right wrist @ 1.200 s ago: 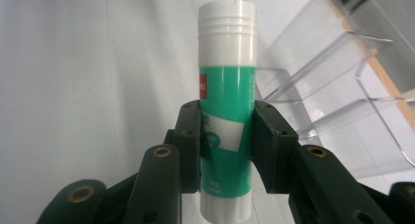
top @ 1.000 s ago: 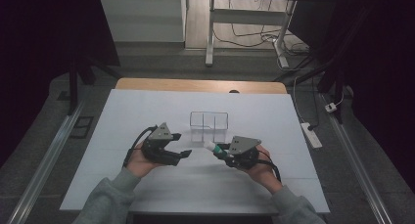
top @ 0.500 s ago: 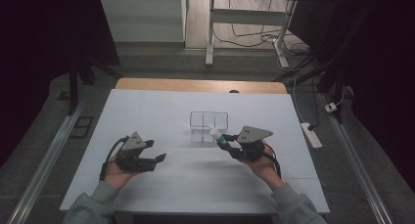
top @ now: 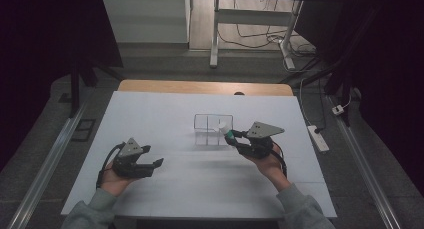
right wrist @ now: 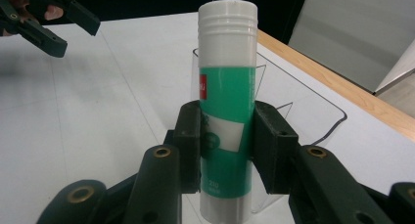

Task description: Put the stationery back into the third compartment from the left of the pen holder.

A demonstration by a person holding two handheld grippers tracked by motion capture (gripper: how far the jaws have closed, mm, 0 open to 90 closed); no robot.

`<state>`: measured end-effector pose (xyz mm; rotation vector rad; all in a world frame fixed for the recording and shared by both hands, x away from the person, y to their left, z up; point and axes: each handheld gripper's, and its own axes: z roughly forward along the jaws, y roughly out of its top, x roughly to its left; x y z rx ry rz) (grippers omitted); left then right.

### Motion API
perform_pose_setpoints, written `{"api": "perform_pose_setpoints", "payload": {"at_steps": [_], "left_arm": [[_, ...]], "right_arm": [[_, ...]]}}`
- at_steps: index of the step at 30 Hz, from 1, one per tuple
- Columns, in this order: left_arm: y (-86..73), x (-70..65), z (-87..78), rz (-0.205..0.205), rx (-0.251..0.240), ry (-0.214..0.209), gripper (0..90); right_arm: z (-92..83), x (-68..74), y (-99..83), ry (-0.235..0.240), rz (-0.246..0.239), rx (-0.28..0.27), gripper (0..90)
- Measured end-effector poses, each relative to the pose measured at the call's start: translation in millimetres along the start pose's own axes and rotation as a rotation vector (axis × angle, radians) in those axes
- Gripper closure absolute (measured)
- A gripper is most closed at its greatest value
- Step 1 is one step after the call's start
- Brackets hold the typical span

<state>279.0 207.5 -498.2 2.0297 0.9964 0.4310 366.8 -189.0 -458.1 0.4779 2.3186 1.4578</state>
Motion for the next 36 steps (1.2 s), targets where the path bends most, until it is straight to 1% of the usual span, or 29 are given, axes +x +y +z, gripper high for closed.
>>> {"api": "perform_pose_setpoints", "payload": {"at_steps": [3, 5, 8, 9, 13, 19, 22, 24, 29, 31, 32, 34, 36], "left_arm": [[-1.2, 1.6, -0.7, -0.005, 0.006, 0.003, 30.0], [-2.0, 2.5, -0.2, -0.013, 0.010, 0.006, 29.9], [-2.4, 2.7, 0.1, -0.014, 0.011, 0.004, 29.9], [-2.4, 2.7, 0.3, -0.013, 0.012, 0.004, 29.9], [-3.0, 3.9, 1.0, -0.011, 0.018, -0.005, 29.6], [-5.1, 5.6, 1.3, -0.018, 0.022, 0.001, 29.3], [-5.3, 6.0, 1.7, -0.019, 0.023, 0.004, 29.2], [-5.3, 6.3, 2.3, -0.020, 0.025, 0.005, 29.1], [-5.8, 6.8, 3.0, -0.020, 0.028, 0.007, 28.8], [-6.2, 8.8, 2.6, -0.026, 0.027, 0.006, 28.8], [-6.6, 9.5, 2.5, -0.029, 0.026, 0.007, 28.8], [-7.0, 10.4, 2.0, -0.034, 0.023, 0.008, 28.8], [-7.2, 10.7, 1.7, -0.033, 0.023, 0.010, 28.8]], "right_arm": [[-0.3, -0.7, 0.2, -0.005, 0.001, 0.004, 65.9], [0.1, -1.4, 0.8, -0.022, 0.002, 0.012, 66.0], [3.5, -3.2, 1.6, -0.030, 0.024, 0.006, 66.0], [4.2, -4.0, 2.7, -0.032, 0.027, 0.012, 66.0], [7.6, -6.0, 8.1, -0.048, 0.035, -0.011, 65.9], [15.1, -14.3, 13.3, -0.061, 0.059, -0.040, 65.9], [19.0, -19.0, 12.0, -0.075, 0.076, -0.041, 65.9], [21.6, -22.9, 12.5, -0.085, 0.088, -0.032, 65.9], [27.6, -31.5, 17.3, -0.097, 0.093, -0.066, 65.9], [30.9, -34.5, 16.4, -0.100, 0.100, -0.079, 65.9], [31.9, -36.1, 15.8, -0.105, 0.099, -0.072, 65.9], [35.4, -38.7, 13.6, -0.104, 0.108, -0.084, 65.9], [38.1, -41.0, 12.3, -0.103, 0.113, -0.083, 65.8]]}}
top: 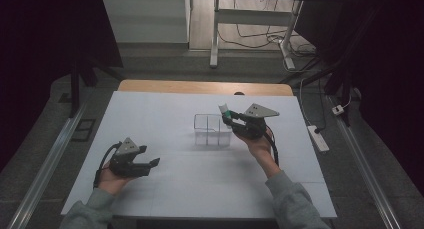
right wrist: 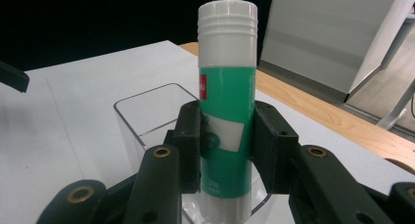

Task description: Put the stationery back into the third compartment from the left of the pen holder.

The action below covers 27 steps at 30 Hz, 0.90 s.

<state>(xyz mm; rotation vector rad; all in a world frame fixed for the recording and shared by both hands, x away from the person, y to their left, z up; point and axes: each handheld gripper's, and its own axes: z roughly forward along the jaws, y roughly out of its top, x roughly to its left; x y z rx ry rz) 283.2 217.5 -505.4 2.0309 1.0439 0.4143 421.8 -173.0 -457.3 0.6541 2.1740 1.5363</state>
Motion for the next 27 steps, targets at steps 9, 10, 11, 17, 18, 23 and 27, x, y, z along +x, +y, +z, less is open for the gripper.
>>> {"api": "perform_pose_setpoints", "payload": {"at_steps": [9, 10, 11, 17, 18, 23, 27], "left_arm": [[-1.3, 0.6, 1.0, 0.004, 0.010, -0.001, 28.6], [-1.7, 1.1, 0.9, 0.002, 0.011, -0.001, 28.6], [-2.0, 1.6, 1.0, 0.002, 0.011, -0.001, 28.6], [-3.1, 3.4, 0.1, -0.003, 0.009, 0.000, 28.7], [-3.2, 3.7, 0.0, -0.003, 0.010, 0.001, 28.7], [-3.9, 4.8, -0.6, -0.004, 0.010, 0.003, 28.7], [-4.7, 6.2, -1.6, -0.008, 0.009, 0.007, 28.7]], "right_arm": [[10.9, 0.4, 4.0, 0.018, 0.010, -0.023, 65.7], [11.7, 0.4, 3.6, 0.019, 0.009, -0.021, 65.7], [12.4, 0.5, 2.9, 0.016, 0.010, -0.017, 65.7], [14.3, -0.2, 0.0, 0.017, 0.013, -0.016, 65.7], [14.1, -0.6, -0.2, 0.014, 0.013, -0.014, 65.7], [14.4, -2.7, -2.4, 0.018, 0.026, -0.016, 65.7], [15.9, -1.8, -5.5, -0.001, 0.017, -0.006, 61.8]]}}
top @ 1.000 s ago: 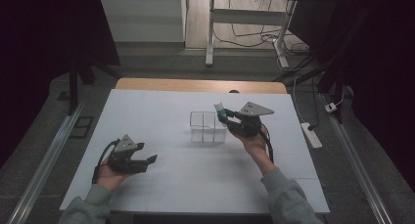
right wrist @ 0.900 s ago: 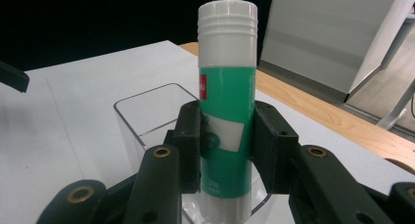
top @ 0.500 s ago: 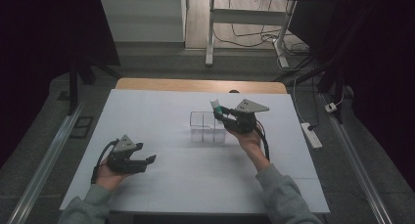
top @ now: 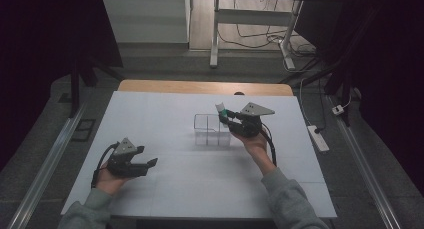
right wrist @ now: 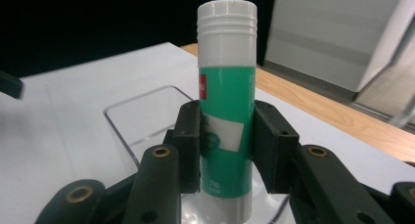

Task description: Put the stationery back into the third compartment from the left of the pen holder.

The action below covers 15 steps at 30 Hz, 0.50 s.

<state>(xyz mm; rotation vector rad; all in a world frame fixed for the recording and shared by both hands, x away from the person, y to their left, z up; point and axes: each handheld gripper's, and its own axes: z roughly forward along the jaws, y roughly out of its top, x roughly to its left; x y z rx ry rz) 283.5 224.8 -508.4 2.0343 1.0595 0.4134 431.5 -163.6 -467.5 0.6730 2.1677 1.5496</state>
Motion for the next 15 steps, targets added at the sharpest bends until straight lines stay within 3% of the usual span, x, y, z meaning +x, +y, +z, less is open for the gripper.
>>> {"api": "perform_pose_setpoints", "payload": {"at_steps": [3, 15], "left_arm": [[-0.5, 0.8, -0.7, 0.000, -0.001, 0.001, 28.7], [-0.8, 0.9, -0.8, 0.004, 0.002, -0.001, 28.7]], "right_arm": [[-0.5, -0.8, 0.6, -0.028, 0.029, 0.000, 41.1], [-15.1, -2.9, 4.6, -0.044, 0.034, 0.004, 39.9]]}}
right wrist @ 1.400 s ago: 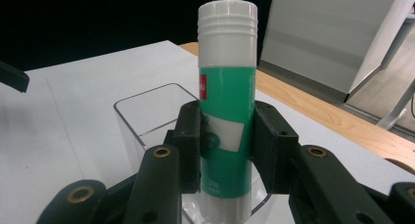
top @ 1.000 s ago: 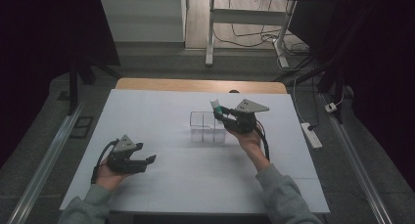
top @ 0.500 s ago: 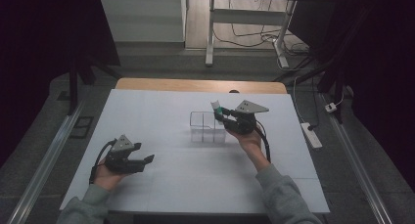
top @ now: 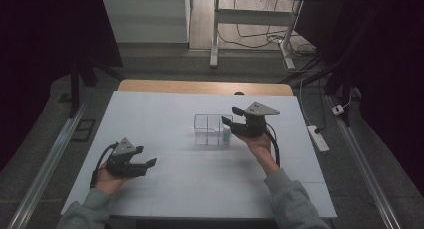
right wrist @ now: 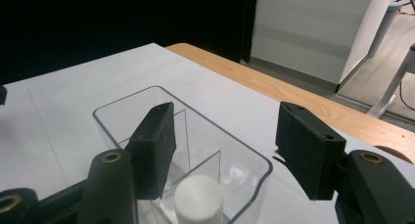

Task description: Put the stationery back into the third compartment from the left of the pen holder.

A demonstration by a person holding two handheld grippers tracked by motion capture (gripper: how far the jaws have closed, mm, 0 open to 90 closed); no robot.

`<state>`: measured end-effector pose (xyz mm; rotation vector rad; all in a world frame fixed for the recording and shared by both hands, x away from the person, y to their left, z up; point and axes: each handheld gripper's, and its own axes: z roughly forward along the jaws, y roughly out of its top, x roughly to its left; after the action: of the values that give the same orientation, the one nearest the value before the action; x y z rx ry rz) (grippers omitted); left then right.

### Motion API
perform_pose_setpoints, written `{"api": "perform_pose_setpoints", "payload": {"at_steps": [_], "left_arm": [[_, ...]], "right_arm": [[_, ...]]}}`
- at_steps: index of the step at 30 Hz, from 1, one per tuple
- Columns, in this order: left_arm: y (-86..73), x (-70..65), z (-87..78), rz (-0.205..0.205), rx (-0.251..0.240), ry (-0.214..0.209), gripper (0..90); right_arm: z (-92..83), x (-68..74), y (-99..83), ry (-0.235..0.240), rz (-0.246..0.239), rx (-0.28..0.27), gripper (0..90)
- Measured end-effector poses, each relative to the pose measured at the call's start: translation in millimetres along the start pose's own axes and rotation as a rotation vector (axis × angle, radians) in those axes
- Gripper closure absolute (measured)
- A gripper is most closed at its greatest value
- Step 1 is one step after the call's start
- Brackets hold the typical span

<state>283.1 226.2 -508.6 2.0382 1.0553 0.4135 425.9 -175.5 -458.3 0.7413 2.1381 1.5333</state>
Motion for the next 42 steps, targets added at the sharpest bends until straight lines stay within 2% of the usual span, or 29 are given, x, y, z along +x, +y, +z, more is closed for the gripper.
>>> {"api": "perform_pose_setpoints", "payload": {"at_steps": [7, 10, 15, 17, 22, 28, 39, 40, 42], "left_arm": [[-0.1, -0.3, -0.2, 0.000, 0.000, 0.003, 28.7], [-0.3, -0.6, -0.1, 0.000, 0.000, 0.003, 28.7], [-1.1, -0.6, -0.2, -0.001, 0.003, 0.003, 28.6], [-1.6, -0.3, -0.2, -0.004, 0.002, 0.003, 28.6], [-3.7, 0.4, -1.3, -0.005, 0.000, 0.000, 28.5], [-5.4, 0.3, -1.4, -0.001, 0.003, 0.000, 28.5], [-5.1, -0.9, 0.0, 0.003, 0.003, 0.002, 28.5], [-4.5, -1.2, 0.2, 0.003, 0.001, 0.002, 28.5], [-3.2, -1.9, 0.6, 0.008, -0.001, 0.004, 28.5]], "right_arm": [[-18.8, 0.2, -3.3, 0.028, -0.012, 0.045, 40.1], [-27.6, -1.1, -7.7, 0.024, -0.024, 0.063, 40.1], [-40.2, -5.9, -14.9, 0.017, -0.011, 0.081, 40.2], [-45.2, -7.4, -16.4, 0.012, -0.010, 0.104, 39.6], [-60.8, -4.9, -22.0, 0.017, -0.015, 0.112, 39.2], [-80.0, 1.6, -35.1, -0.003, -0.021, 0.159, 36.5], [-119.4, 5.0, -67.3, -0.044, -0.010, 0.202, 34.5], [-123.5, 4.9, -70.8, -0.045, -0.010, 0.194, 34.4], [-131.4, 4.4, -76.9, -0.054, -0.022, 0.204, 34.4]]}}
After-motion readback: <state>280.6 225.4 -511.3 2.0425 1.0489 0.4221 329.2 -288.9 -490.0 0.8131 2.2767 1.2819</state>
